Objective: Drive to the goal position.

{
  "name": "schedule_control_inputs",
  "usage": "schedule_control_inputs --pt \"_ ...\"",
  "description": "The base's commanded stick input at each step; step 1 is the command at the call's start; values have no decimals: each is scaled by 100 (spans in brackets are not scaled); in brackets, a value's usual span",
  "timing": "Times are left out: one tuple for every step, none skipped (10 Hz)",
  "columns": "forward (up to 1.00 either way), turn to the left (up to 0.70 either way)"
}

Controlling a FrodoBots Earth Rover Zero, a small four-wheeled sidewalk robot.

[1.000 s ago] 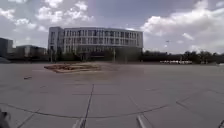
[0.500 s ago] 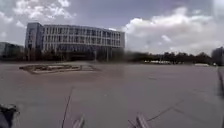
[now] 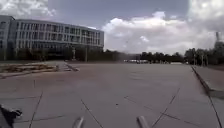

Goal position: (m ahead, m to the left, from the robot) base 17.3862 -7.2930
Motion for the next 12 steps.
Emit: schedule_control_inputs --pt "70 -35" --pt "70 -35" --pt "70 -35" --pt "70 -35" --pt "70 -22" --pt "70 -2" --pt "70 0" --pt "70 0" --pt "70 0" --pt "70 0" --pt "70 0" --pt "70 0"
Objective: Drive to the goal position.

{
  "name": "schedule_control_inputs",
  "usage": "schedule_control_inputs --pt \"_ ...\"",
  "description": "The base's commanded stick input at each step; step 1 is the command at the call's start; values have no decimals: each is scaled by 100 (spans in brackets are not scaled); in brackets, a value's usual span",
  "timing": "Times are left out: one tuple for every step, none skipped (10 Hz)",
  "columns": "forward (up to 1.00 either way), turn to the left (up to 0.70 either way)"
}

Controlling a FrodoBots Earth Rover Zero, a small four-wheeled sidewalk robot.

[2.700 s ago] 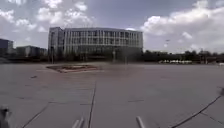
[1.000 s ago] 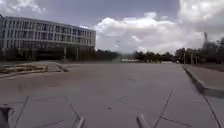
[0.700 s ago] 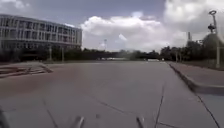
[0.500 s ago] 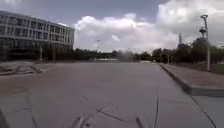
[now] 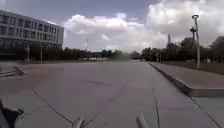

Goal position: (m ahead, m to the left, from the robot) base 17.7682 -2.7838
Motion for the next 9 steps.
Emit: schedule_control_inputs --pt "70 0" --pt "70 -9" --pt "70 -23" --pt "70 -34" --pt "70 -32" --pt "70 -9" --pt "70 0" --pt "70 0" --pt "70 0"
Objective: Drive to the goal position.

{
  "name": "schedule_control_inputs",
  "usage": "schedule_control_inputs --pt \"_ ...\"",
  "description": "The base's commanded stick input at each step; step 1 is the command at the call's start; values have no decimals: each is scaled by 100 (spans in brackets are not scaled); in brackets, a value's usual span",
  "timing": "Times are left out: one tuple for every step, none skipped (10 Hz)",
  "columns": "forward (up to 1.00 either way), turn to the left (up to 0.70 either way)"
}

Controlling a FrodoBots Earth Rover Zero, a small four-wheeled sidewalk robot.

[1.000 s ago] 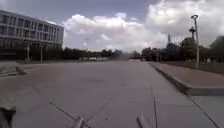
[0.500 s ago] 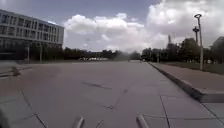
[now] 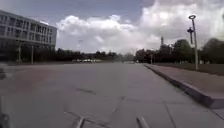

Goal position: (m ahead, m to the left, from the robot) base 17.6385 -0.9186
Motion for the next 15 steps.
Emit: schedule_control_inputs --pt "70 0" --pt "70 0" --pt "70 0" --pt "70 0" --pt "70 0" --pt "70 0" --pt "70 0" --pt "70 0" --pt "70 0" --pt "70 0" --pt "70 0" --pt "70 0" --pt "70 -8" --pt "70 -28" --pt "70 -35"
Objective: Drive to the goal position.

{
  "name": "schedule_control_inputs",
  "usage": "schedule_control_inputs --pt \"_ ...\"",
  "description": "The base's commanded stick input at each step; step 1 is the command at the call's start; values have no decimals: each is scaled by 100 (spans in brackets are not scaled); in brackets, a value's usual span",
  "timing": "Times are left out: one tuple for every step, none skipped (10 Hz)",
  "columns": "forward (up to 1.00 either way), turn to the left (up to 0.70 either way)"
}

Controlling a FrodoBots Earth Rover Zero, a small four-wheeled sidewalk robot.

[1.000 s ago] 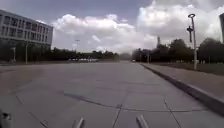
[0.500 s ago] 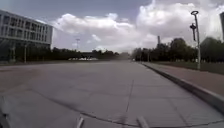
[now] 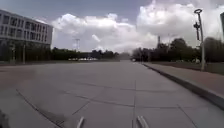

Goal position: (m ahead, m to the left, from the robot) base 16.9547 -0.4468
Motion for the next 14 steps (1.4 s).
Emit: schedule_control_inputs --pt "70 -35" --pt "70 -35" --pt "70 -35" --pt "70 -35" --pt "70 -35" --pt "70 -25" --pt "70 0" --pt "70 0" --pt "70 0" --pt "70 0" --pt "70 0" --pt "70 0" --pt "70 0" --pt "70 0"
